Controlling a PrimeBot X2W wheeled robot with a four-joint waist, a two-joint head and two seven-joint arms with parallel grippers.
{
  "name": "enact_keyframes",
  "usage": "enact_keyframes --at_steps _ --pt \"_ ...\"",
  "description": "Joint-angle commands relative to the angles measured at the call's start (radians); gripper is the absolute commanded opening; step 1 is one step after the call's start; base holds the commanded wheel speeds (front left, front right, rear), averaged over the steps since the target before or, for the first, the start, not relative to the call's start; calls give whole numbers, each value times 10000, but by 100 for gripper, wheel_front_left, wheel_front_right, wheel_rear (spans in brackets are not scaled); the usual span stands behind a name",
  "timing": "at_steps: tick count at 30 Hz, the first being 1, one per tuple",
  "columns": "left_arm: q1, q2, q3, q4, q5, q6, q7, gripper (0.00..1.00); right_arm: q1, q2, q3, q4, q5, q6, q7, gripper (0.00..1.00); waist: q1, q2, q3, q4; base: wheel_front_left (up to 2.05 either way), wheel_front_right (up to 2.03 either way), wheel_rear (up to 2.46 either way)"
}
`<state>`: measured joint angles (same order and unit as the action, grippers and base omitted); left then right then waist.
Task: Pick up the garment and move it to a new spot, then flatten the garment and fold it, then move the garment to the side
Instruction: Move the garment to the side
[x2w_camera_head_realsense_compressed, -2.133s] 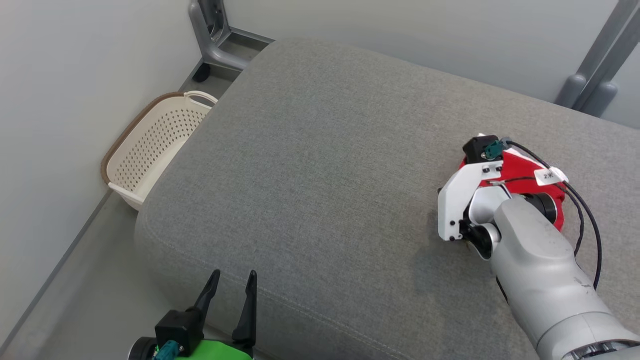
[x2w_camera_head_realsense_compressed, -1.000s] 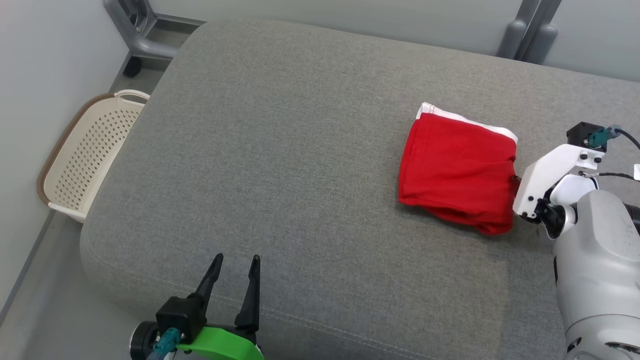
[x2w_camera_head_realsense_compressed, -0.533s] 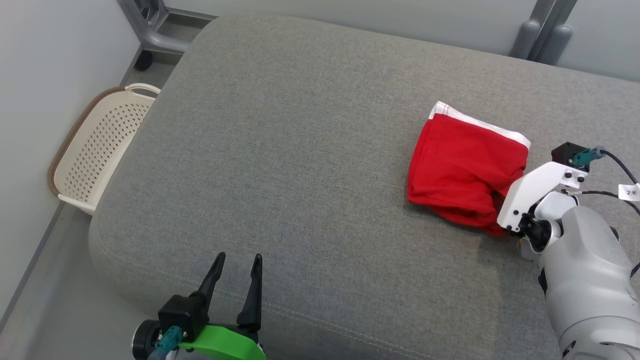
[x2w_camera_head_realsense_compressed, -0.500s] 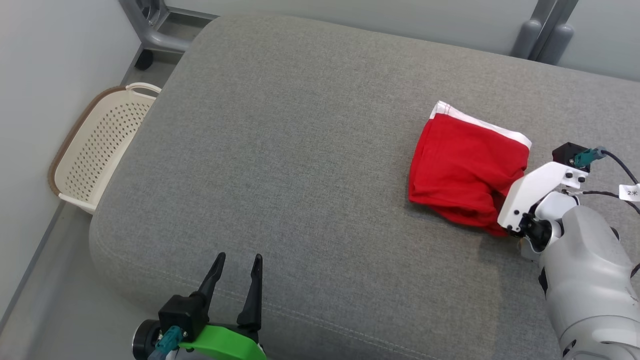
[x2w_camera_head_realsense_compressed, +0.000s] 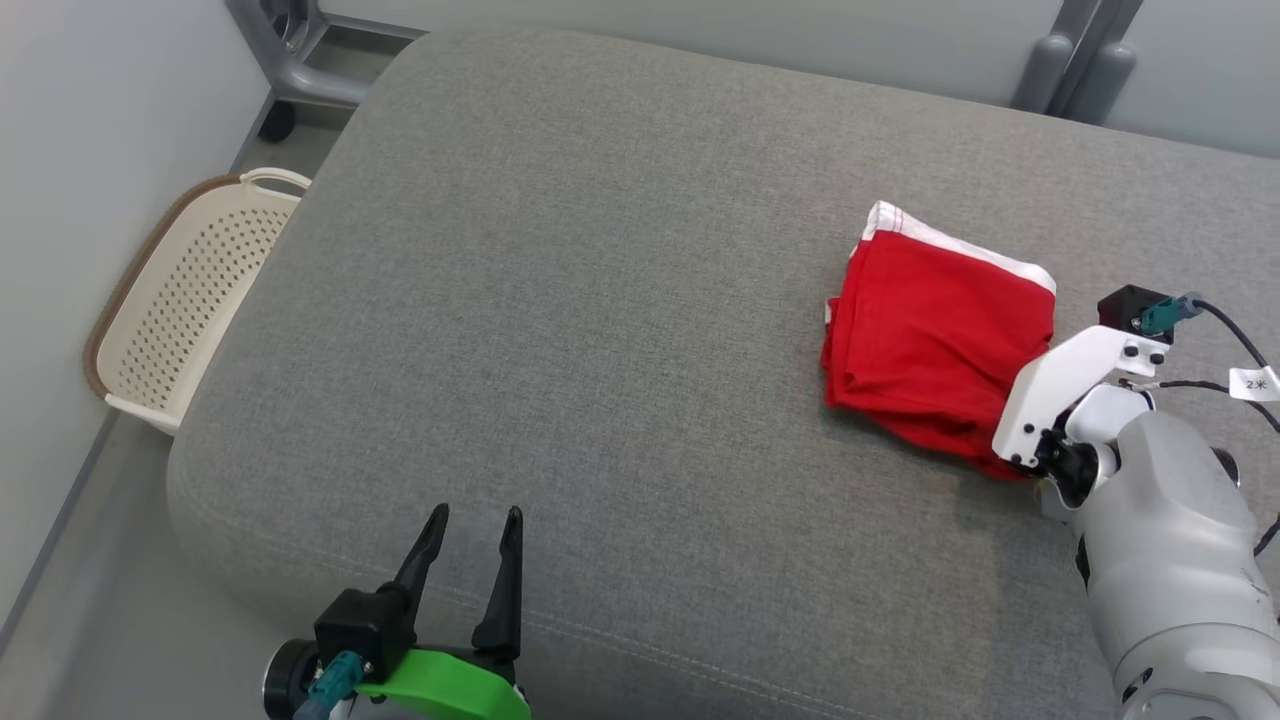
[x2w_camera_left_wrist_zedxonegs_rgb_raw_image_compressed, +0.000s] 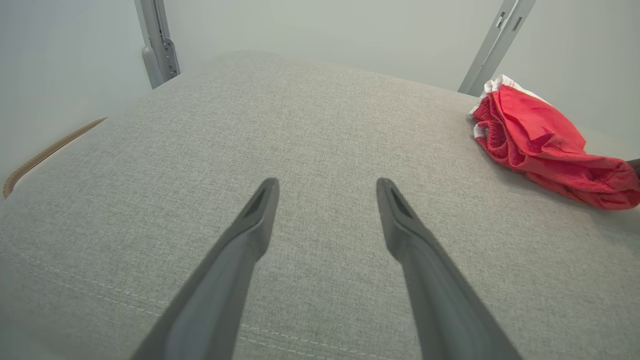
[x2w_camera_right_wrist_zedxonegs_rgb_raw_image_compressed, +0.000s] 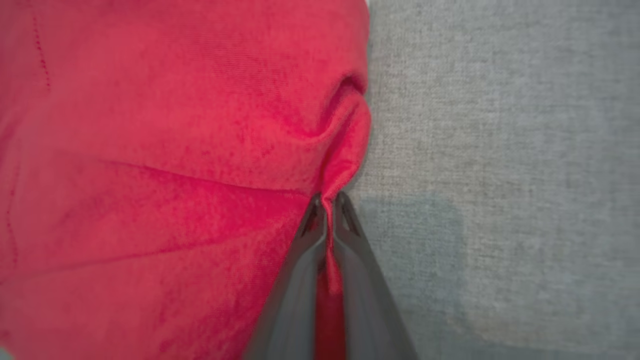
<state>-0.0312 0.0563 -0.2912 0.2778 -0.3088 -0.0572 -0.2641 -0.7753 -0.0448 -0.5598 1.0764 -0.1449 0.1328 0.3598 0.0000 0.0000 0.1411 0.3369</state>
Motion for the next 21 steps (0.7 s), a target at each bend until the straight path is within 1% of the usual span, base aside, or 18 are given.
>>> enact_keyframes --at_steps 1,6,12,13,14,21 --pt "-30 10 43 -8 48 7 -12 100 137 -108 36 105 -181 -40 22 0 0 0 -146 -212 0 0 0" --pt "48 6 57 -94 144 -32 -12 100 11 -103 570 -118 -579 -34 -99 0 0 0 -405 -840 0 0 0" --pt "136 -5 38 -196 149 -52 -12 100 156 -286 1429 -646 -1029 -31 147 0 0 0 -665 -1891 0 0 0" --pt "136 -6 46 -209 148 -52 -12 100 140 -317 1618 -737 -1073 -31 194 0 0 0 -685 -2094 0 0 0" --pt "116 -7 53 -241 141 -57 -12 100 82 -417 1991 -949 -1057 -31 314 0 0 0 -690 -2489 0 0 0" --pt "-106 -16 -28 -314 188 -79 -12 100 -125 -1008 3735 -1769 -736 -31 803 0 0 0 -538 -3573 0 0 0"
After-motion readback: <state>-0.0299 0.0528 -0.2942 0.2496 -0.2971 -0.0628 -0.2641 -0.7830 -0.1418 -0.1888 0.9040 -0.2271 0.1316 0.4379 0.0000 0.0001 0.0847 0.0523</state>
